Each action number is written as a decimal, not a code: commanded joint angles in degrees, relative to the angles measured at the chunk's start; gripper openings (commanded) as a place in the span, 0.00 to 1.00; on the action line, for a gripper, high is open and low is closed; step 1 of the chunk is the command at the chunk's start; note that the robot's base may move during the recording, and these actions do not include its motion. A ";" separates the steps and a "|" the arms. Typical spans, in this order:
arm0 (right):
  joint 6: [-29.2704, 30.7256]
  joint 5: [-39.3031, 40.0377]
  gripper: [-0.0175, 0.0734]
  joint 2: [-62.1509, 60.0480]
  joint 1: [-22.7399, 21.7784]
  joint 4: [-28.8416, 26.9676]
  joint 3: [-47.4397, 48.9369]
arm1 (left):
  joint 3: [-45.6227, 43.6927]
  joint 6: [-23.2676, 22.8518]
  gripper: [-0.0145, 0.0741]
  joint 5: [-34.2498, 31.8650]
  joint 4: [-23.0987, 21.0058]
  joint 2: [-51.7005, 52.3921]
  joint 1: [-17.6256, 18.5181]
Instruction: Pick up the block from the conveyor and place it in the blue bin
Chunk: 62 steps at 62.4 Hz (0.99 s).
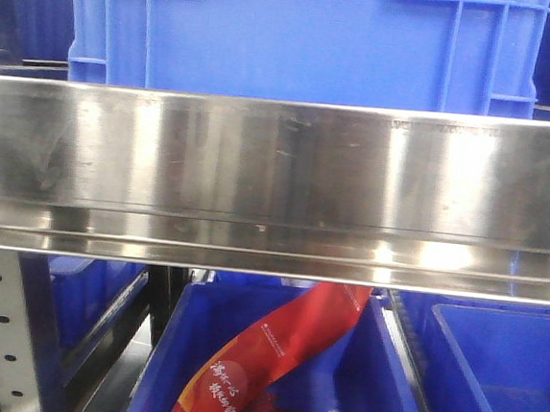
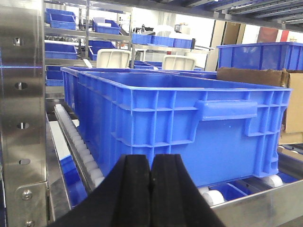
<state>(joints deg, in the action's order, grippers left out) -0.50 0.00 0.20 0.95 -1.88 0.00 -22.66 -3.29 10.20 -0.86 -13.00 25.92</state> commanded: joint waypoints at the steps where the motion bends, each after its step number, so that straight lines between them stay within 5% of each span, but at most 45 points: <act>1: 0.50 0.38 0.01 -0.20 -0.19 -0.25 0.00 | 0.15 -0.35 0.04 -0.92 0.05 0.23 -0.04; 62: 0.50 -1.01 0.01 -0.20 -0.19 -0.25 0.00 | 0.15 -0.35 0.04 -0.92 0.05 0.23 -0.04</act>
<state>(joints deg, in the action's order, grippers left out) -0.50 -1.79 0.20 0.86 -1.88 0.00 -22.66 -3.29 10.20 -0.86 -13.00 25.92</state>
